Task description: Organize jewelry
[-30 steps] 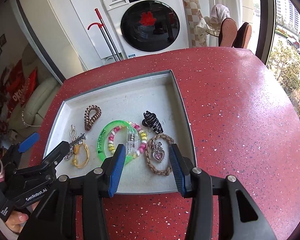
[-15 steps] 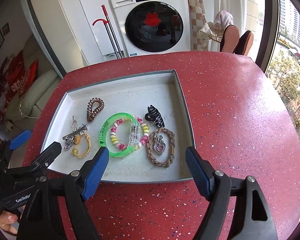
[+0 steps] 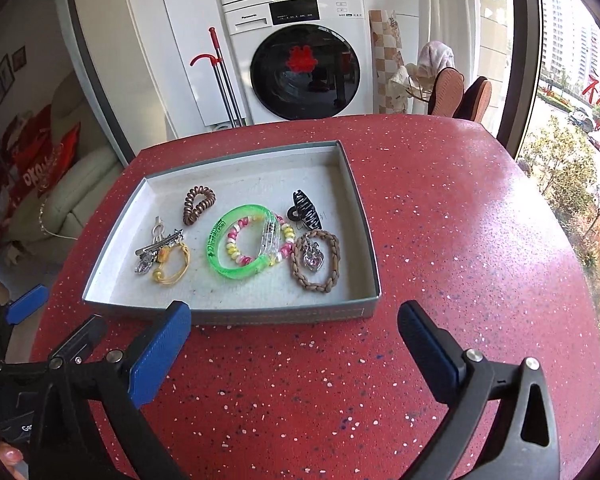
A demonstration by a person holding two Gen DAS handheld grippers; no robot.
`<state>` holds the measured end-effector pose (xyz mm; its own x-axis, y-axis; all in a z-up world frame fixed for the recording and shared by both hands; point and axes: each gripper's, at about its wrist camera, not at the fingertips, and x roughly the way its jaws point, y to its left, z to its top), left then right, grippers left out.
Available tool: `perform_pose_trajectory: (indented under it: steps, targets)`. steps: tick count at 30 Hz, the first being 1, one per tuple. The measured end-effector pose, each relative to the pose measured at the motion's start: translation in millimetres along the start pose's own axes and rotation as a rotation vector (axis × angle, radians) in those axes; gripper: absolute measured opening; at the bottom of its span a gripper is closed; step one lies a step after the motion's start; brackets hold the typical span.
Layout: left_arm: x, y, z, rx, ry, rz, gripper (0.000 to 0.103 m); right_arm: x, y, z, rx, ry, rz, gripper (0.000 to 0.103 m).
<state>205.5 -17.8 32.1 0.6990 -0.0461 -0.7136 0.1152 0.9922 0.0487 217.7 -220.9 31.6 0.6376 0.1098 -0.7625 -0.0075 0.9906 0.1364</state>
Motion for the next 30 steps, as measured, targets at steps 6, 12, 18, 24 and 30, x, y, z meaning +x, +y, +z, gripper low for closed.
perform_pose_trajectory:
  steps: [6, 12, 18, 24, 30]
  targets:
    - [-9, 4, -25, -0.038, 0.024, 0.013, 0.103, -10, 0, -23, -0.005, -0.016, -0.023, 0.103]
    - [-20, 9, -43, -0.066, 0.004, 0.041, 0.103, -21, 0, -45, -0.019, -0.062, -0.065, 0.103]
    - [-33, 10, -54, -0.089, -0.054, 0.077, 0.103, -32, 6, -60, -0.034, -0.121, -0.092, 0.103]
    - [-37, 8, -62, -0.098, -0.084, 0.086, 0.103, -37, 12, -66, -0.043, -0.149, -0.098, 0.103]
    - [-39, 11, -61, -0.109, -0.089, 0.09, 0.103, -42, 13, -65, -0.041, -0.169, -0.1, 0.103]
